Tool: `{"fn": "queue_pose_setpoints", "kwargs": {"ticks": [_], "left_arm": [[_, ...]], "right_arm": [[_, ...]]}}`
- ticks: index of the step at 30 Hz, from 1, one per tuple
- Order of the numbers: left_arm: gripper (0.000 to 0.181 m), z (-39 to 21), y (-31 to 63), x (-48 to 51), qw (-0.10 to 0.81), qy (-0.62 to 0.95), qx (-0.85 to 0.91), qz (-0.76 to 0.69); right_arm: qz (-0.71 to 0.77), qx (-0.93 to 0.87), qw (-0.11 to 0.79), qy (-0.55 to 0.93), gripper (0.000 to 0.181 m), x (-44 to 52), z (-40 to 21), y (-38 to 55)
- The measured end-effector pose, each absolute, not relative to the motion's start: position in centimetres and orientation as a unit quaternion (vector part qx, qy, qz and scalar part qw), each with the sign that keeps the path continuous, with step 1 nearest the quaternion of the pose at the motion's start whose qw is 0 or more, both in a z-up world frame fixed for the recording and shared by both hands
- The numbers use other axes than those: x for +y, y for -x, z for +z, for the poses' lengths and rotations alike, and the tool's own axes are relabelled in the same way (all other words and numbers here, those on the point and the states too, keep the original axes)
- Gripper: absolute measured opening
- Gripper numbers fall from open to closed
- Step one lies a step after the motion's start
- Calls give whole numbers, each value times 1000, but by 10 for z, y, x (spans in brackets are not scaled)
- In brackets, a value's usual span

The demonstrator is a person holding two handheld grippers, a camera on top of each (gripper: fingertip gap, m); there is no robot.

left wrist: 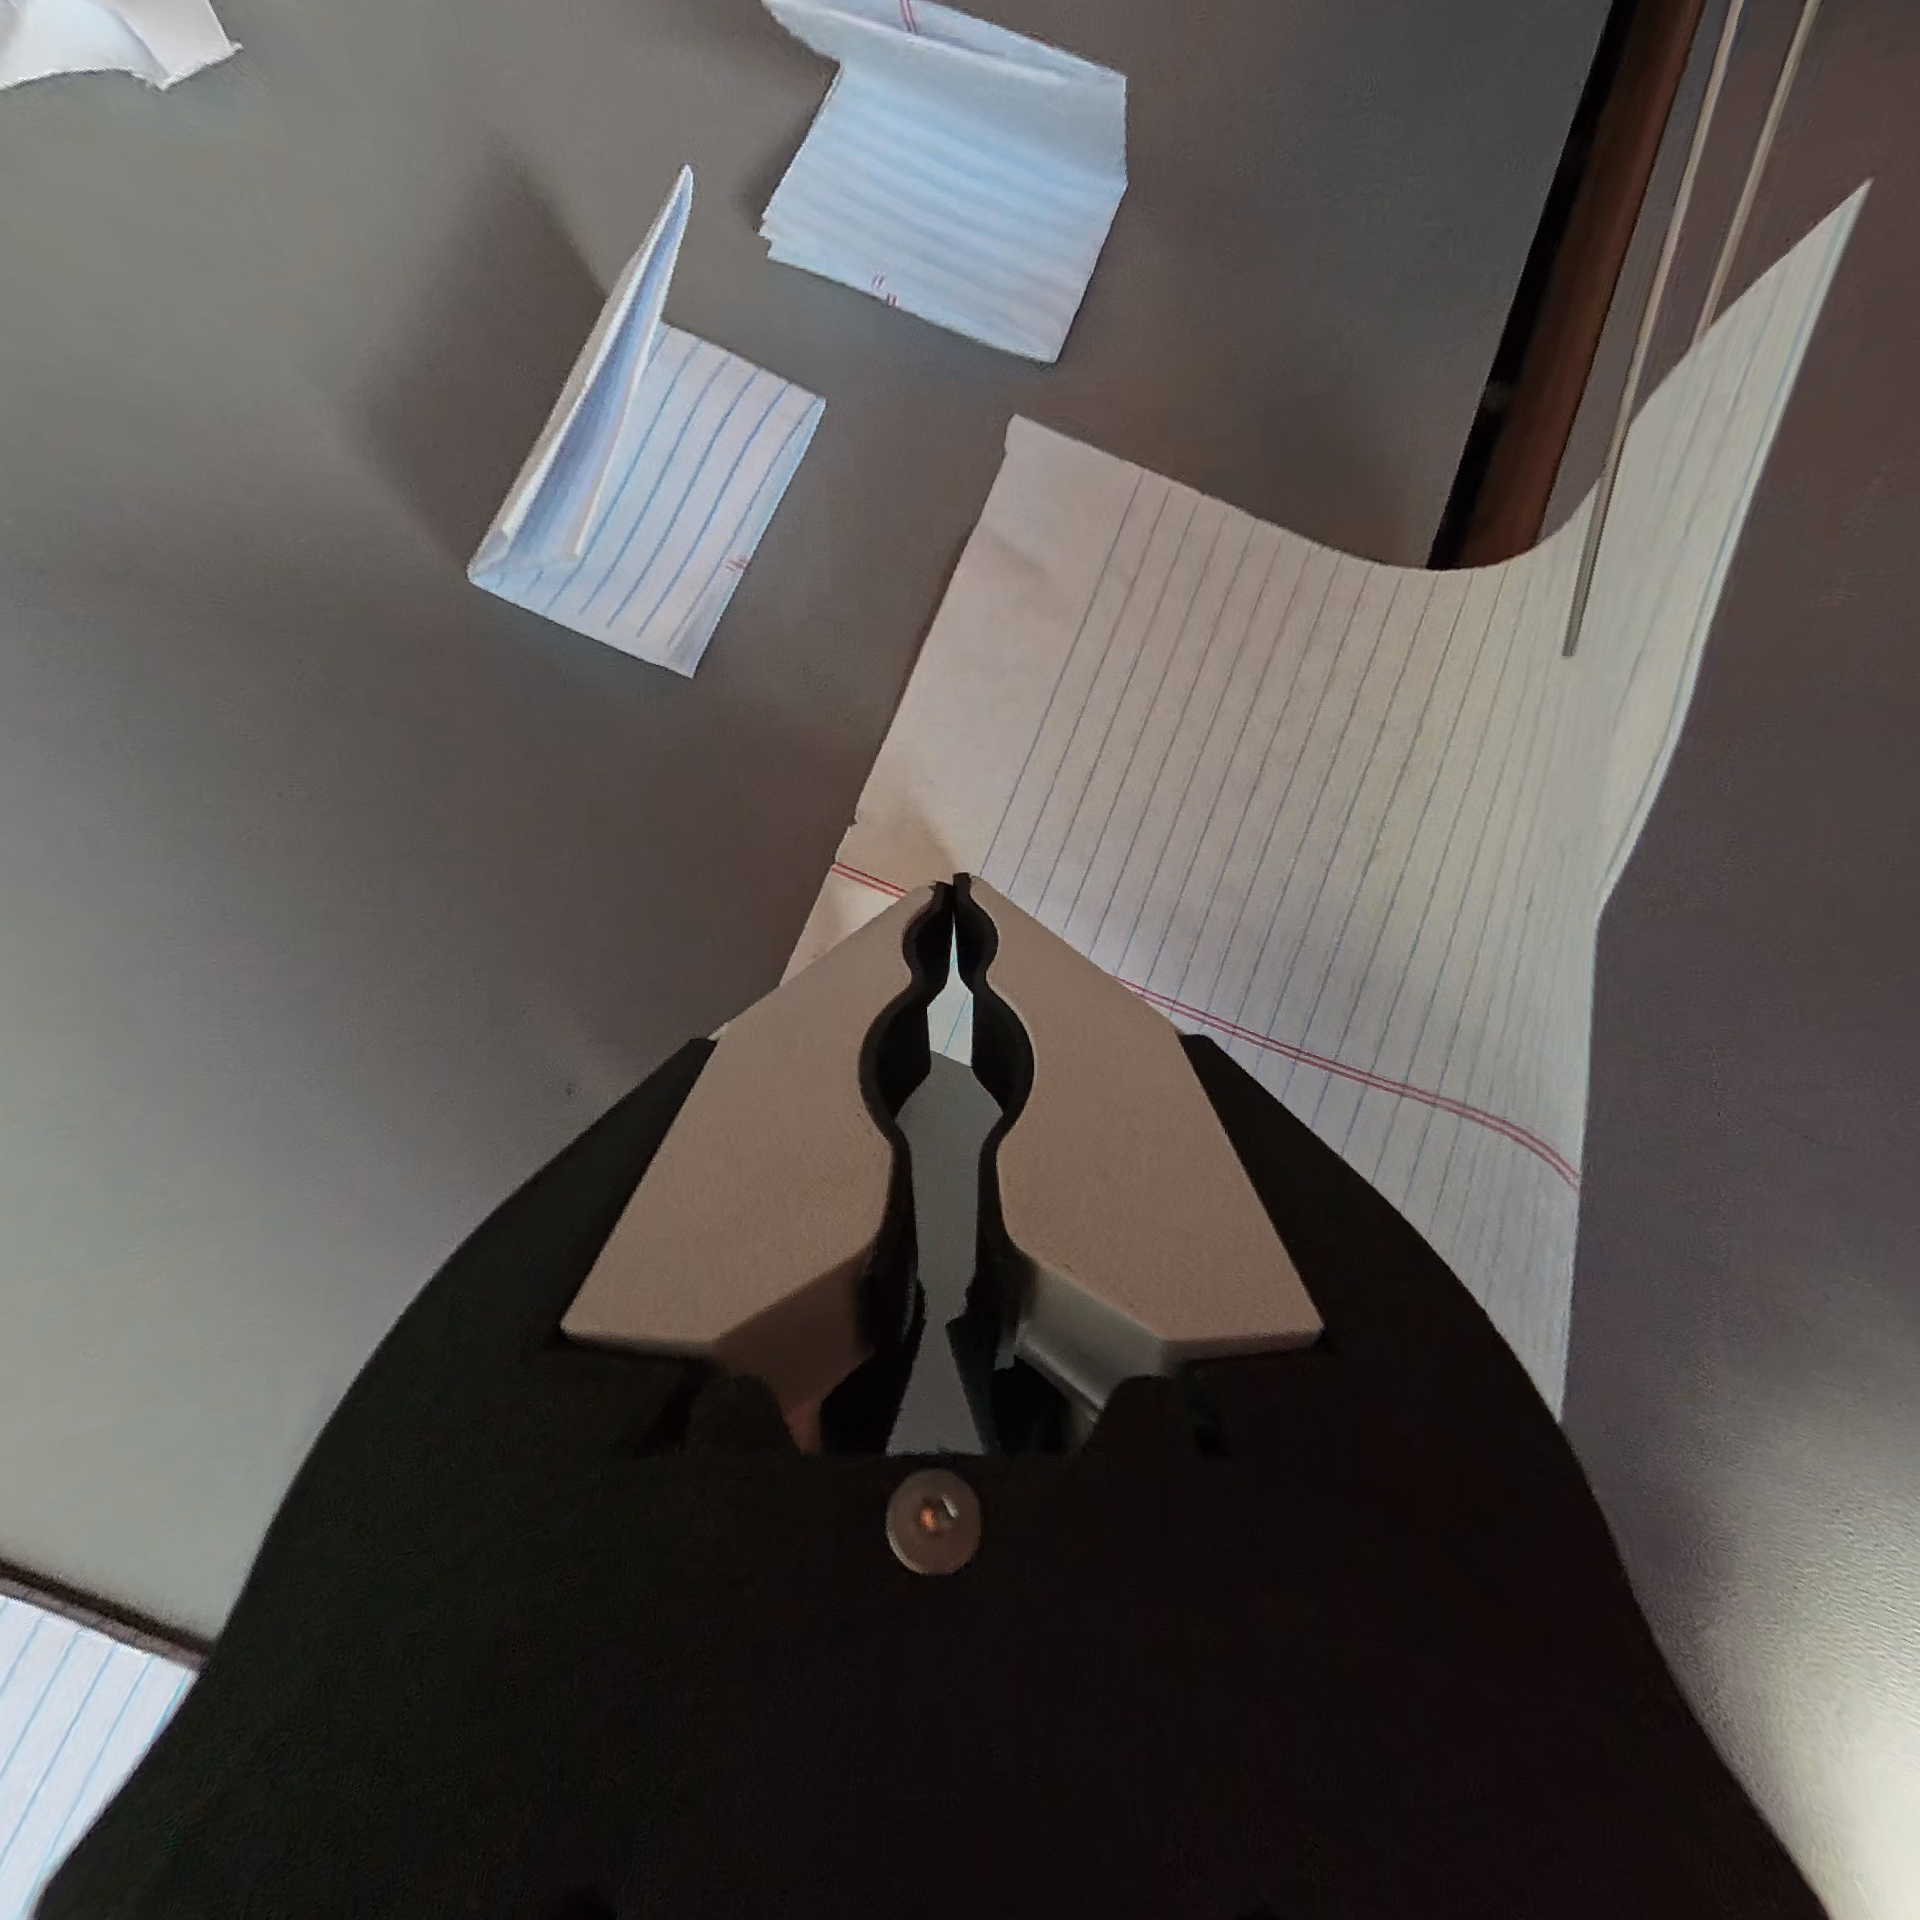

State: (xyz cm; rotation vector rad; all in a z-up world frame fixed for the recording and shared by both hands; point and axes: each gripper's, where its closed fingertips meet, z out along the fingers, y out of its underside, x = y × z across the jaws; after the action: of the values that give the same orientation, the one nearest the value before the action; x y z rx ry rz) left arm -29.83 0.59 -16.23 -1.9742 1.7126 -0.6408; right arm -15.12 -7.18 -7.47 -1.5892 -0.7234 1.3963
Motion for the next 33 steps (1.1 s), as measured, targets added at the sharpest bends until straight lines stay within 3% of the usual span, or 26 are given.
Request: {"fn": "queue_pose_setpoints", "kwargs": {"ticks": [7, 12, 16, 19, 26, 33], "left_arm": [[0, -163, 300, 7, 256, 707, 621, -221], [0, -161, 302, 12, 221, 736, 571, -288], [0, -116, 299, 39, 267, 743, 470, -395], [24, -99, 288, 38, 246, 728, 474, -430], [50, -155, 262, 2, 159, 691, 628, -320], [47, -155, 256, 3, 165, 689, 616, -344]], "right_arm": [[552, -204, 402, 702, 11, -48, -90, 141], [535, -152, 363, 748, 11, -33, -108, 137], [536, -152, 356, 750, 11, -33, -110, 138], [539, -146, 354, 751, 11, -32, -111, 137], [545, -127, 347, 753, 12, -29, -112, 134], [544, -122, 346, 755, 12, -27, -113, 134]]}}
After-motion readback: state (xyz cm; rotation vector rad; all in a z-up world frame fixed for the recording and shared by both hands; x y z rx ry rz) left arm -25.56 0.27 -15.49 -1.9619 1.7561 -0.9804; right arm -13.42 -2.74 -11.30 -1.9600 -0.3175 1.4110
